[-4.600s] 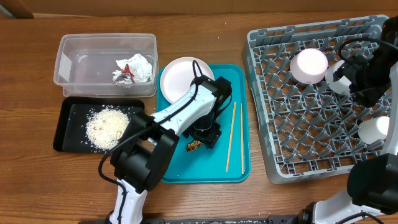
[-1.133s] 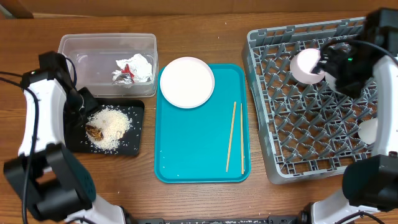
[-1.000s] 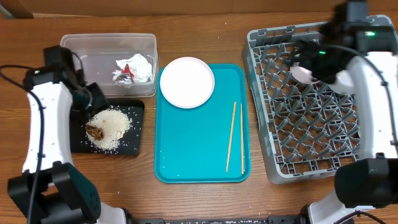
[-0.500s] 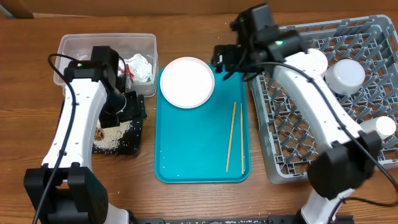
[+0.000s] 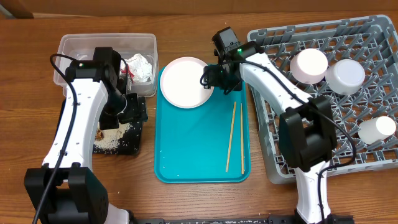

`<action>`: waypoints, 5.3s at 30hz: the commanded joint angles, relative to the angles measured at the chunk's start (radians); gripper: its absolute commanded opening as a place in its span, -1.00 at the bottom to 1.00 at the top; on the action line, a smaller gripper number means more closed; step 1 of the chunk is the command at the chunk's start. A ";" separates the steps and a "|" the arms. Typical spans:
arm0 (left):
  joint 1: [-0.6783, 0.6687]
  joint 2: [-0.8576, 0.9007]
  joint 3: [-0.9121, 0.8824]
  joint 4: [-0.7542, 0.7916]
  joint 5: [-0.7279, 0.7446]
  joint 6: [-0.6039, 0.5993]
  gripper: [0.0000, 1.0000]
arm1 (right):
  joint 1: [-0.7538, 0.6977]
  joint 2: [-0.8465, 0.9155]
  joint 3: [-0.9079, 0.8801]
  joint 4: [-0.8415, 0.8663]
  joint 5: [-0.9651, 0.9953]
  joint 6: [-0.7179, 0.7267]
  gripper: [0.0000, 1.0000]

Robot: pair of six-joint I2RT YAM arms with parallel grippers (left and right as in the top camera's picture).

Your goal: Sort waste into correct bins and load items into the dishwasher

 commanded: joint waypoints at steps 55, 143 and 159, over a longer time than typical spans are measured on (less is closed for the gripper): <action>-0.002 -0.003 -0.006 0.042 -0.005 0.019 0.73 | -0.204 -0.438 -0.069 -0.091 1.204 0.079 -0.92; -0.002 -0.003 -0.006 0.069 0.004 0.019 0.82 | 0.154 -0.273 -0.583 -0.023 0.050 0.249 -0.74; -0.002 -0.003 -0.006 0.069 0.004 0.019 0.84 | 0.153 -0.296 -0.537 -0.091 0.029 0.217 -0.92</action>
